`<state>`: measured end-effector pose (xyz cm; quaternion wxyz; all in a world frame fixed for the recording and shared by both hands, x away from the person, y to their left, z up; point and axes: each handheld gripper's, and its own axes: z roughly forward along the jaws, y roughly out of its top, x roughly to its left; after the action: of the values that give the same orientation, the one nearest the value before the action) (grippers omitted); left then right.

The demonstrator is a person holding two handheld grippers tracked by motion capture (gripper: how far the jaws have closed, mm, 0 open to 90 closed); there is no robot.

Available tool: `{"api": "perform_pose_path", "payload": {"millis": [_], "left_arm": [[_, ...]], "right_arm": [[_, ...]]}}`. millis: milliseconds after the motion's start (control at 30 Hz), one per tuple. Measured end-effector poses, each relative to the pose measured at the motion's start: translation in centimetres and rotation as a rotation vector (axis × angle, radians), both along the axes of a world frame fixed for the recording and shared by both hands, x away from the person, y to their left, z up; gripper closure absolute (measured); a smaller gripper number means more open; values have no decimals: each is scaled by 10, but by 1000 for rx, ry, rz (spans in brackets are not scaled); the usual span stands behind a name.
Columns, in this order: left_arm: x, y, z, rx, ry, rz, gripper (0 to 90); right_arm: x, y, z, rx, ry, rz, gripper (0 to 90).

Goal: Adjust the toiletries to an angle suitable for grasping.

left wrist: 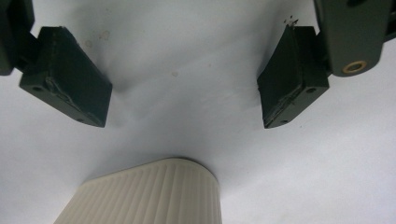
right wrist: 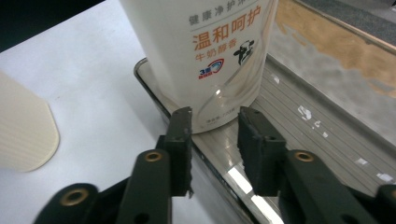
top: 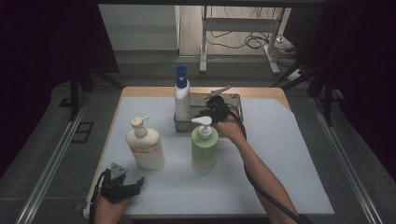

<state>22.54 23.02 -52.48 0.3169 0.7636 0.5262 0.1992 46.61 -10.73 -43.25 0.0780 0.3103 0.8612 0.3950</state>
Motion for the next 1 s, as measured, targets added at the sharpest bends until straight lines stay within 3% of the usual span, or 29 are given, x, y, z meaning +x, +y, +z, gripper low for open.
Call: {"api": "perform_pose_path", "payload": {"millis": [433,700,833,1000], "left_arm": [[0,0,0,2,-1,-1,169],[0,0,0,0,-2,0,169],[0,0,0,2,-2,-1,169],[0,0,0,2,-2,0,169]], "right_arm": [[-13,-14,10,-30,-24,-5,318],[-22,-23,14,-54,-56,-13,238],[-25,-32,17,-11,-38,-37,189],[-29,-40,18,-3,-44,-44,152]]}}
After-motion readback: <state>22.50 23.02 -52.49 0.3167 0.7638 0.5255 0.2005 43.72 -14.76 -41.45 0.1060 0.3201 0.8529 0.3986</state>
